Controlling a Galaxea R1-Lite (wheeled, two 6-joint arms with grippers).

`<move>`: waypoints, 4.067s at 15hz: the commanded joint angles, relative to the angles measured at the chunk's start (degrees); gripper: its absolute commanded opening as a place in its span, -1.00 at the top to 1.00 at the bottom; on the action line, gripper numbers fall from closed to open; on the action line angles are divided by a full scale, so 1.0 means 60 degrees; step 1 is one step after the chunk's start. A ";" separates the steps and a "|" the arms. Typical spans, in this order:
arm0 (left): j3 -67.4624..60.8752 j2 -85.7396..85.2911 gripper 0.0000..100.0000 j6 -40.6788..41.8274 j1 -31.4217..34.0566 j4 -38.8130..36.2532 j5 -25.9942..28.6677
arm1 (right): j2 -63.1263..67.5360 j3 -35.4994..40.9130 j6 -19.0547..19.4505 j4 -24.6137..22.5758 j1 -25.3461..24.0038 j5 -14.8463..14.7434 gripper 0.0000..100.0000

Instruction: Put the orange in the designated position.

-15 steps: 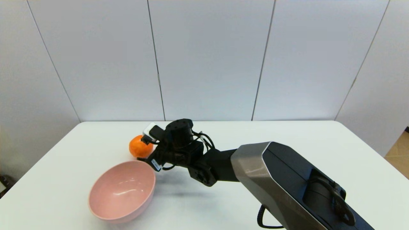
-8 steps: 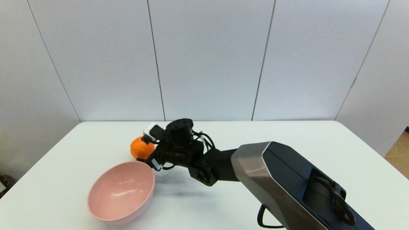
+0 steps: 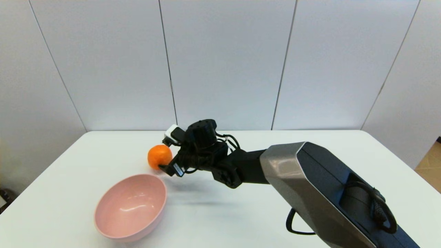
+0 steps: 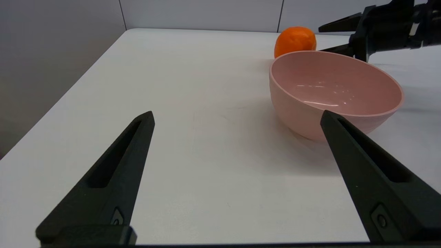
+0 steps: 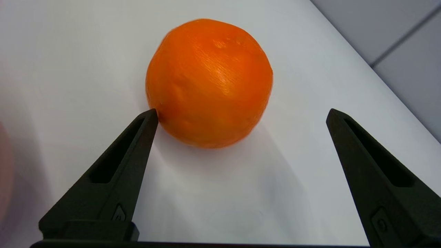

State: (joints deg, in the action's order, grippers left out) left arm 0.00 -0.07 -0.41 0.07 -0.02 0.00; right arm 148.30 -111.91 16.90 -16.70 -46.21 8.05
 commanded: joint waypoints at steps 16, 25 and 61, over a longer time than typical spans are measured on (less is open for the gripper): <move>0.0000 0.0012 -1.00 -0.0004 0.0002 -0.0011 0.0000 | -0.9365 0.5907 -0.0047 0.3062 0.3572 -0.0052 -1.00; 0.0000 0.0012 -1.00 -0.0004 0.0002 0.0004 0.0000 | -1.2382 0.8823 -0.0121 0.3223 0.6369 -0.0008 -1.00; 0.0000 0.0012 -1.00 -0.0004 0.0002 0.0004 0.0000 | -2.0644 1.4711 -0.0985 0.4234 0.8816 0.0051 -1.00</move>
State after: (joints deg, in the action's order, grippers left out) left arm 0.00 -0.07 -0.41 0.07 -0.02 0.00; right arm 27.72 -25.05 11.24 8.53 6.75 8.27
